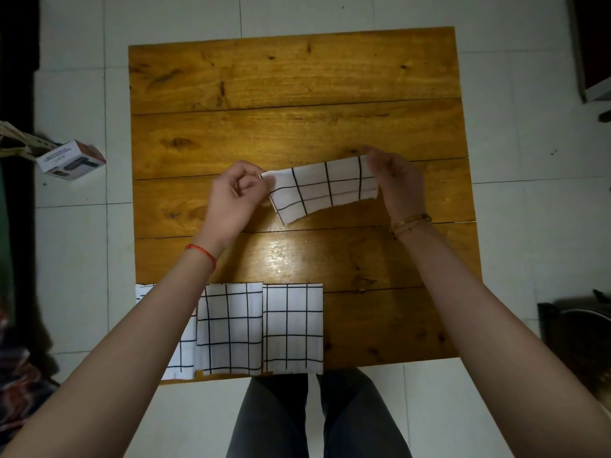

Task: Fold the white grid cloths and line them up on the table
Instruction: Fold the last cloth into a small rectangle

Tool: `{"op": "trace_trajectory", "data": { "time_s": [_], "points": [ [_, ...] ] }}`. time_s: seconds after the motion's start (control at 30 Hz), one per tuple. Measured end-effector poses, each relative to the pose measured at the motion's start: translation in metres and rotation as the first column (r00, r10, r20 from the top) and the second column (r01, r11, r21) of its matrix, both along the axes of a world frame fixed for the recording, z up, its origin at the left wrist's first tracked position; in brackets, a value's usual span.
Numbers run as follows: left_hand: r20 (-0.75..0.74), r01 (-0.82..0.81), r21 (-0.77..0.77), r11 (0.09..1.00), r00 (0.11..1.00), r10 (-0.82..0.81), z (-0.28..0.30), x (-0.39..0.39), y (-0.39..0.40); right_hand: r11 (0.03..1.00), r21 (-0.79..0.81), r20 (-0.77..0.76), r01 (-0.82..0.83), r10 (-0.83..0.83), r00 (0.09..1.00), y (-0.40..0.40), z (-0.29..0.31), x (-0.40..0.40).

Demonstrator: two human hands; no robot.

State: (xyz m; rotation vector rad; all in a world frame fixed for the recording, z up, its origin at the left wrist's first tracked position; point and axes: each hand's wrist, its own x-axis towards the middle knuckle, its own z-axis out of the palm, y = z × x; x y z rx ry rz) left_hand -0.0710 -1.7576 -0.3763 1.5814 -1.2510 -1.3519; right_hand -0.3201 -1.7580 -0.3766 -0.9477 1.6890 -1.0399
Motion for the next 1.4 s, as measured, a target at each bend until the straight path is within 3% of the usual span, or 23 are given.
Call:
{"op": "trace_trajectory", "data": {
  "time_s": [0.33,0.43,0.5,0.6,0.67,0.73,0.83,0.9,0.97,1.07,1.2,1.4],
  "points": [
    [-0.03,-0.097,0.344,0.934,0.993,0.114,-0.048,-0.013,0.005,0.938,0.345,-0.218,0.035,0.044,0.975,0.015,-0.047,0.0],
    [0.033,-0.082,0.345,0.935,0.997,0.075,-0.061,-0.018,0.007,0.915,0.403,-0.29,0.016,0.111,0.951,0.016,-0.054,0.001],
    [0.177,-0.03,0.266,0.963,0.984,-0.018,-0.066,-0.019,0.01,0.905,0.426,-0.337,0.007,0.151,0.929,0.018,-0.054,0.003],
    [0.48,0.192,0.07,0.979,0.854,-0.202,-0.073,-0.016,0.019,0.903,0.429,-0.487,0.008,0.224,0.844,0.021,-0.049,0.005],
    [0.643,0.376,0.009,0.926,0.707,-0.294,-0.074,-0.015,0.023,0.926,0.376,-0.658,-0.026,0.287,0.696,0.024,-0.05,0.006],
    [0.765,0.517,0.063,0.854,0.524,-0.374,-0.073,-0.016,0.026,0.927,0.322,-0.759,-0.191,0.374,0.533,0.025,-0.054,0.012],
    [0.819,0.605,0.232,0.762,0.301,-0.489,-0.072,-0.017,0.025,0.772,0.375,-0.736,-0.513,0.585,0.342,0.025,-0.06,0.03],
    [0.809,0.616,0.311,0.724,0.228,-0.542,-0.072,-0.015,0.024,0.629,0.458,-0.697,-0.628,0.692,0.185,0.024,-0.065,0.044],
    [0.797,0.613,0.376,0.694,0.167,-0.58,-0.073,-0.013,0.022,0.547,0.523,-0.682,-0.654,0.729,0.065,0.023,-0.07,0.055],
    [0.794,0.613,0.423,0.668,0.106,-0.599,-0.078,-0.008,0.023,0.526,0.564,-0.657,-0.636,0.753,0.04,0.025,-0.076,0.06],
    [0.798,0.609,0.432,0.665,0.086,-0.597,-0.079,-0.008,0.023,0.529,0.578,-0.661,-0.621,0.75,0.024,0.035,-0.081,0.046],
    [0.796,0.608,0.439,0.661,0.079,-0.6,-0.079,-0.008,0.022,0.657,0.61,-0.692,-0.443,0.714,0.106,0.05,-0.078,0.0]
  ]
}}
